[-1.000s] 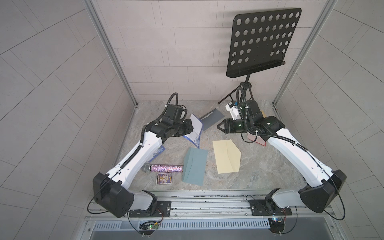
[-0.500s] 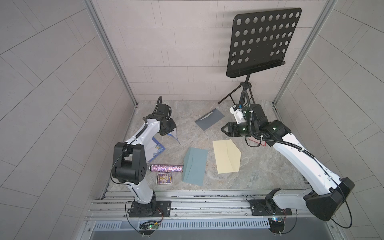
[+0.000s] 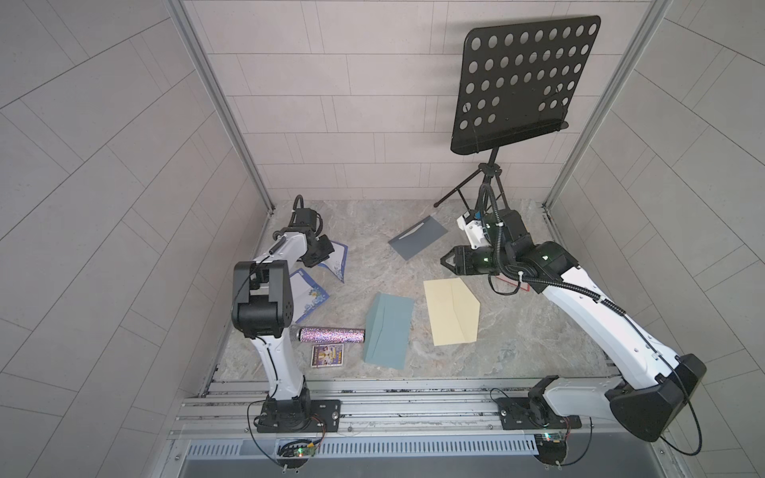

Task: Take the letter paper out of the envelope
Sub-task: Place the letter paper at the center of the board.

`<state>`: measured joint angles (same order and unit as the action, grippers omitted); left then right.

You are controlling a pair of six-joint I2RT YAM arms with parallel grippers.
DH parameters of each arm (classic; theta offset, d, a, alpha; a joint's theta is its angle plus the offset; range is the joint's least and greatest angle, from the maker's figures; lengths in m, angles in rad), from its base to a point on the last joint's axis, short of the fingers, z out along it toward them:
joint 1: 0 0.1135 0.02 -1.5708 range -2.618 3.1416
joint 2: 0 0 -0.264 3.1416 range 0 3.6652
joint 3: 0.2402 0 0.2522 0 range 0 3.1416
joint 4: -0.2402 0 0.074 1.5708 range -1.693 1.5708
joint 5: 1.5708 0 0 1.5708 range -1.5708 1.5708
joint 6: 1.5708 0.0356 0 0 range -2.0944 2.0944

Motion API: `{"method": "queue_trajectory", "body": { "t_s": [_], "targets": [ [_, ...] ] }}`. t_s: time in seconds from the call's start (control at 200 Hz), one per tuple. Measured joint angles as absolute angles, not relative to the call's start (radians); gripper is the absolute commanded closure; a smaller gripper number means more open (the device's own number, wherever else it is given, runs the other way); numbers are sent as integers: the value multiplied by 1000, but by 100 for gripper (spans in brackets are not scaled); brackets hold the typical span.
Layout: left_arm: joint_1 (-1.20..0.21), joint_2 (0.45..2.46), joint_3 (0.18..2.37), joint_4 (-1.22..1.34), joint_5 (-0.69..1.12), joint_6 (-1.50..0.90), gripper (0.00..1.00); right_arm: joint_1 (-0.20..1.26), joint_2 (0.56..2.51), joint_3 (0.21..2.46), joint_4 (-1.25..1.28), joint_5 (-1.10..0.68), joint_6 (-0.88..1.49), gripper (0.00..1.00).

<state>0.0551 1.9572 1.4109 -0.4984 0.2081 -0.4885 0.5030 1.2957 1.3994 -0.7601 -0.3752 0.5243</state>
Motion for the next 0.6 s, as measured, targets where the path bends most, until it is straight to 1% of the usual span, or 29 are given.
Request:
{"method": "queue_trajectory", "body": {
  "t_s": [0.125,0.37,0.45,0.54,0.6],
  "targets": [
    [60,1991,1406,-493,201,-480,100,503,1316,1408,-760,-376,524,53],
    [62,1994,1394,-490,151,-473,100,503,1332,1412,-759,-376,524,53],
    [58,1995,1393,-492,135,-473,94,503,1333,1412,-759,-376,525,53],
    [52,2000,1393,-494,125,-477,81,503,1334,1412,-759,-376,527,53],
    [51,2006,1393,-500,122,-477,74,503,1335,1412,-757,-376,529,53]
  ]
}}
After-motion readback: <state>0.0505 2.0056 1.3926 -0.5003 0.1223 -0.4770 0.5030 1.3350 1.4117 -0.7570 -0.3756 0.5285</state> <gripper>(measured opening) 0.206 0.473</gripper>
